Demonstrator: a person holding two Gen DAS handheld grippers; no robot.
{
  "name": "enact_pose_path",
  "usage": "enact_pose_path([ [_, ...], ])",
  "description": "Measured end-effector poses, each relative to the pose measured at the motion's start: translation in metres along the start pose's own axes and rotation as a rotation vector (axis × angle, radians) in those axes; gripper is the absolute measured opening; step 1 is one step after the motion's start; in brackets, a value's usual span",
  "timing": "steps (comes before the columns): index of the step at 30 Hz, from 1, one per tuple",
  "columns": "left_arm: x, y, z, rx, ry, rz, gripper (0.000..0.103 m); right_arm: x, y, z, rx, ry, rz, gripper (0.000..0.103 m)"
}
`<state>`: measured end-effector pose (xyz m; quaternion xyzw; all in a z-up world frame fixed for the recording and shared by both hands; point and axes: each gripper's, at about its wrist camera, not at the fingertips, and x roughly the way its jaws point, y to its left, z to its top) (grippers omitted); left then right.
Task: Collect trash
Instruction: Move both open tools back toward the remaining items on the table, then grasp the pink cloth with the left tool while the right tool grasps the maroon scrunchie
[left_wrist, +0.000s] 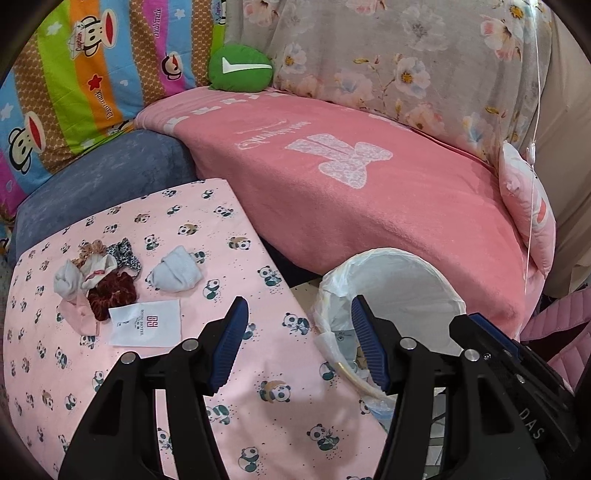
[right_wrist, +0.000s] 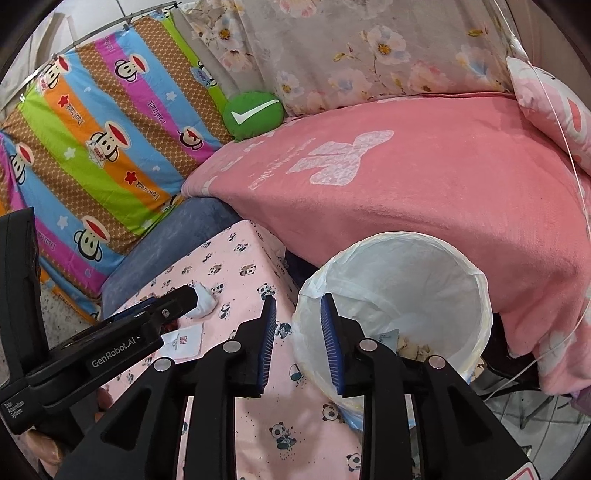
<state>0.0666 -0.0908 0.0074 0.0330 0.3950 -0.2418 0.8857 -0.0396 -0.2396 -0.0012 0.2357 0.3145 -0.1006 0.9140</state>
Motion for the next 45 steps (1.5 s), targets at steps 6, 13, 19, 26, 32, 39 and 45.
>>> enact_pose_path([
  [6,-0.006,0.032,-0.010,-0.042,0.002,0.045,0.056,0.006,0.027,-0.009,-0.070,0.021,-0.018,0.031],
  [13,-0.012,0.073,-0.022,-0.102,0.006,0.098,0.064,0.019,0.060,-0.022,-0.124,0.058,0.000,0.038],
  [19,-0.016,0.110,-0.031,-0.153,0.011,0.139,0.075,0.031,0.093,-0.036,-0.174,0.090,0.022,0.044],
  [26,-0.014,0.157,-0.041,-0.211,0.029,0.189,0.075,0.051,0.133,-0.049,-0.229,0.129,0.039,0.046],
  [32,-0.008,0.200,-0.051,-0.270,0.053,0.228,0.075,0.073,0.160,-0.057,-0.262,0.165,0.056,0.046],
  [39,0.010,0.248,-0.061,-0.334,0.089,0.257,0.075,0.106,0.186,-0.065,-0.287,0.208,0.075,0.046],
  [45,0.026,0.273,-0.060,-0.354,0.109,0.264,0.075,0.143,0.208,-0.067,-0.302,0.248,0.092,0.046],
])
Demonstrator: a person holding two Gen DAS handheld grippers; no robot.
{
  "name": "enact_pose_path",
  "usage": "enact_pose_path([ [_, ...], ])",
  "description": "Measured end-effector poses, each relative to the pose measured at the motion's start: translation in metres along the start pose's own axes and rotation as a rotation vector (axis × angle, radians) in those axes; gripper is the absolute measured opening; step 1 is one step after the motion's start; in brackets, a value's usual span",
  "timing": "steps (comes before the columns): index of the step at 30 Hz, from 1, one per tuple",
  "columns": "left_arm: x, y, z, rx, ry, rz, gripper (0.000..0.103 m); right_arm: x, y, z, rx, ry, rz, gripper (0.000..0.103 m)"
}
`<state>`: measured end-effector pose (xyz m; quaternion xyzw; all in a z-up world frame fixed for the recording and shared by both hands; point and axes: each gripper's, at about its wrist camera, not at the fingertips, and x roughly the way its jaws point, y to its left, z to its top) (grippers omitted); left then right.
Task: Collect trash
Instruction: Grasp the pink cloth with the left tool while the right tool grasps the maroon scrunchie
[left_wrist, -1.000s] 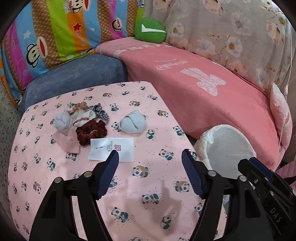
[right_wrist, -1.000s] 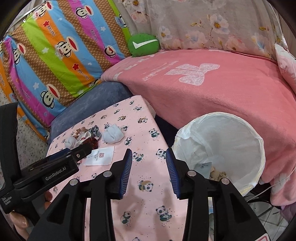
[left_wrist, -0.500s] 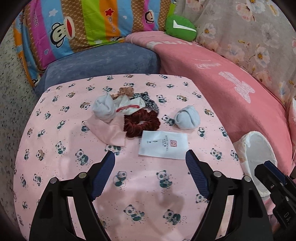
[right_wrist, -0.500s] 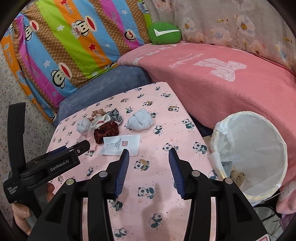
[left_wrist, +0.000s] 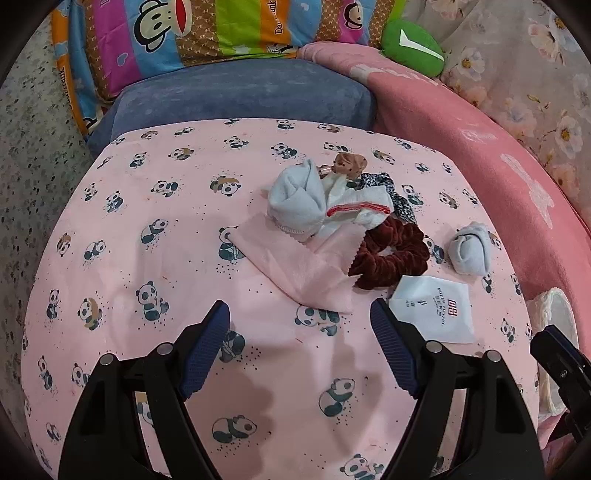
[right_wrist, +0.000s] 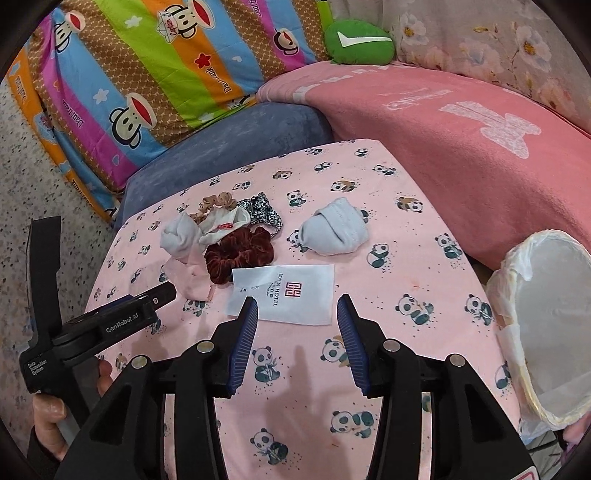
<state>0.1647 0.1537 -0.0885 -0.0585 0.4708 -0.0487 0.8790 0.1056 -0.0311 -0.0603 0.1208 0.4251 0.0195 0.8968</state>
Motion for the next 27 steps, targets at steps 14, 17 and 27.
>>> enact_pose_path([
  [14,0.048,0.009,0.016,0.005,0.082,-0.066,0.043,0.097,0.030,0.050,-0.004,0.079,0.054,0.046],
  [17,0.049,0.010,0.015,0.009,0.080,-0.073,0.030,0.115,0.036,0.055,-0.016,0.103,0.044,0.046],
  [27,0.041,0.013,0.007,-0.014,0.092,-0.102,0.007,0.141,0.038,0.044,-0.021,0.160,0.071,0.021],
])
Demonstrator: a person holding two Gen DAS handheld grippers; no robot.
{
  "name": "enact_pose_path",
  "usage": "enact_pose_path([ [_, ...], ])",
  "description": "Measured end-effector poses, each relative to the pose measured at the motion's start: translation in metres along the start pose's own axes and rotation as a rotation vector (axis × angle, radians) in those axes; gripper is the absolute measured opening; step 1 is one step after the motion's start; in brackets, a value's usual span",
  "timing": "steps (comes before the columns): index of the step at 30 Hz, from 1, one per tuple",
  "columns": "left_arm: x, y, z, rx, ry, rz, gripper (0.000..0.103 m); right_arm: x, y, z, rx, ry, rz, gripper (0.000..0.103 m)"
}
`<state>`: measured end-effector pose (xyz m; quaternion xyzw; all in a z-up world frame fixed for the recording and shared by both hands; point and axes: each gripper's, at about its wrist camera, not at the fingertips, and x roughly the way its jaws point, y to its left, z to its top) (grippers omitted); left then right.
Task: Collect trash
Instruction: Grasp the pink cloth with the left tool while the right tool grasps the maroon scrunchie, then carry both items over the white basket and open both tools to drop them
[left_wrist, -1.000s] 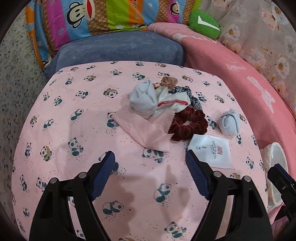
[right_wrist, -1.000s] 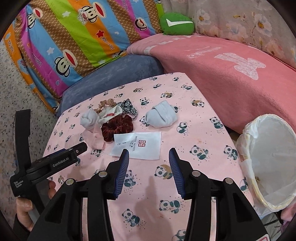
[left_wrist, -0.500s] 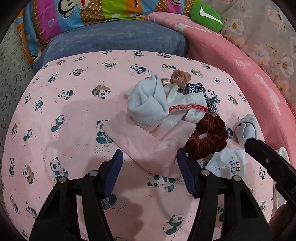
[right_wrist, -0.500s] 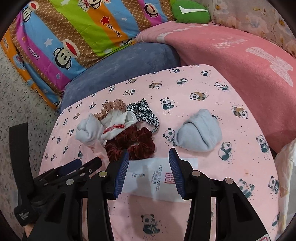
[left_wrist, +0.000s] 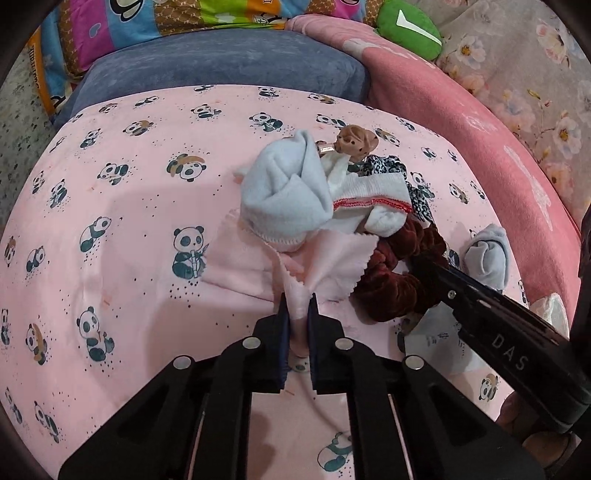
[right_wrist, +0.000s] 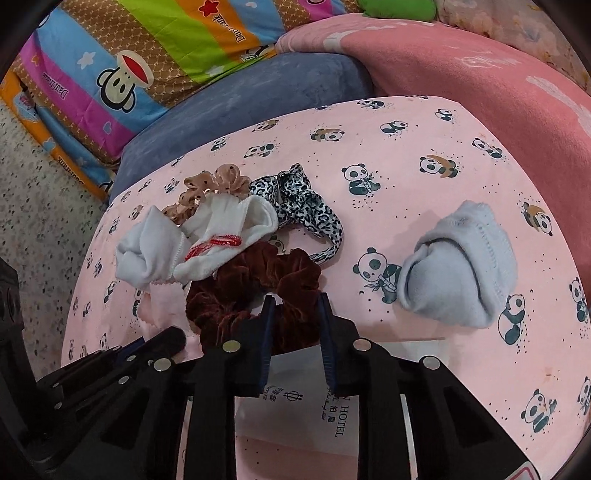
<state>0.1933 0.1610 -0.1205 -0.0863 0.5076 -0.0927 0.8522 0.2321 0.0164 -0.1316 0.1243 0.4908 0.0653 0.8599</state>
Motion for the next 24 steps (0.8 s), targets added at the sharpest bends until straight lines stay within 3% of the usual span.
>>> enact_pose_path([
  [8,-0.026,-0.021,-0.006,0.009,-0.023,-0.011,0.006,-0.040,0.000,-0.014,0.016,-0.050,0.053,0.016],
  [16,-0.068,-0.058,-0.008,0.056,-0.083,-0.033,0.006,-0.114,0.000,-0.019,-0.002,-0.176,0.046,0.016],
  [24,-0.108,-0.113,-0.012,0.152,-0.158,-0.063,0.006,-0.189,-0.026,-0.025,0.029,-0.287,0.031,0.016],
])
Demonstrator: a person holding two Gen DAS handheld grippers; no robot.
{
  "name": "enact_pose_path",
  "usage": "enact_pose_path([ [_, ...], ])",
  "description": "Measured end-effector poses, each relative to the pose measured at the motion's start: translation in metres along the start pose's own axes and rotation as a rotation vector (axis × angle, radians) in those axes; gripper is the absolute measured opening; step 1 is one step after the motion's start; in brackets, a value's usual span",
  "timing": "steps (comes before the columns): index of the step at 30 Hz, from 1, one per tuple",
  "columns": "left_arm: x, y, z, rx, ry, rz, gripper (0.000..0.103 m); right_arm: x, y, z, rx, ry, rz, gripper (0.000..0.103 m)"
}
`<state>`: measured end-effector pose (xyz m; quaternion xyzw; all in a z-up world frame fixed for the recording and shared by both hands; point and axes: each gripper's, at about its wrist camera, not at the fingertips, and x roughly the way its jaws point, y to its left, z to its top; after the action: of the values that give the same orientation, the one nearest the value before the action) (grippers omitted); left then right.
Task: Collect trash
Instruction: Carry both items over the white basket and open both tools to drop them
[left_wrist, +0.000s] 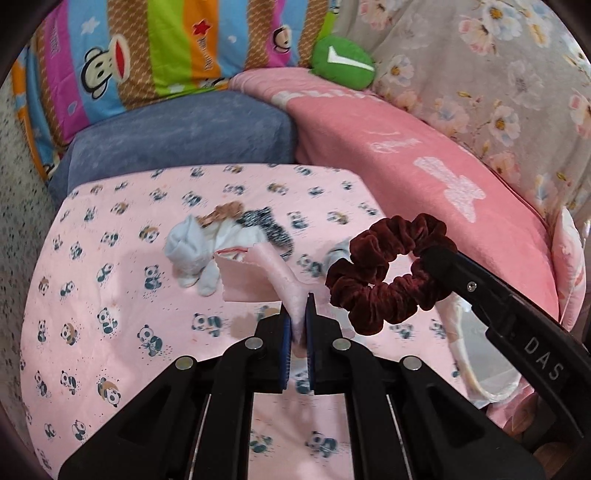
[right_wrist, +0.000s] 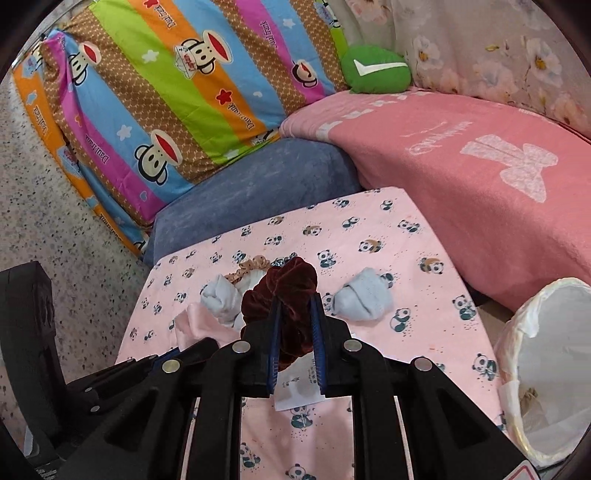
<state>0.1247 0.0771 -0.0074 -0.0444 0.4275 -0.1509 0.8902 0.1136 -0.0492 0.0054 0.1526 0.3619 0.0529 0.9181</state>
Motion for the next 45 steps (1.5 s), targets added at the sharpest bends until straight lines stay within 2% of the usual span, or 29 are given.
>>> enact_pose_path([
  [8,-0.023,-0.072,-0.002,0.120,-0.040,-0.050,0.006,-0.071,-0.048,0.008,0.060,-0.097,-0.048,0.016],
  [20,-0.017,-0.176,-0.017,0.297,-0.024,-0.125,0.006,-0.144,-0.145,-0.008,0.189,-0.180,-0.155,0.016],
  [31,-0.001,-0.239,-0.030,0.392,0.020,-0.204,0.007,-0.173,-0.226,-0.034,0.317,-0.202,-0.237,0.016],
  [37,0.009,-0.258,-0.037,0.414,0.052,-0.223,0.007,-0.179,-0.256,-0.046,0.360,-0.202,-0.265,0.016],
  [45,0.023,-0.276,-0.042,0.430,0.068,-0.222,0.007,-0.176,-0.275,-0.054,0.383,-0.193,-0.286,0.016],
])
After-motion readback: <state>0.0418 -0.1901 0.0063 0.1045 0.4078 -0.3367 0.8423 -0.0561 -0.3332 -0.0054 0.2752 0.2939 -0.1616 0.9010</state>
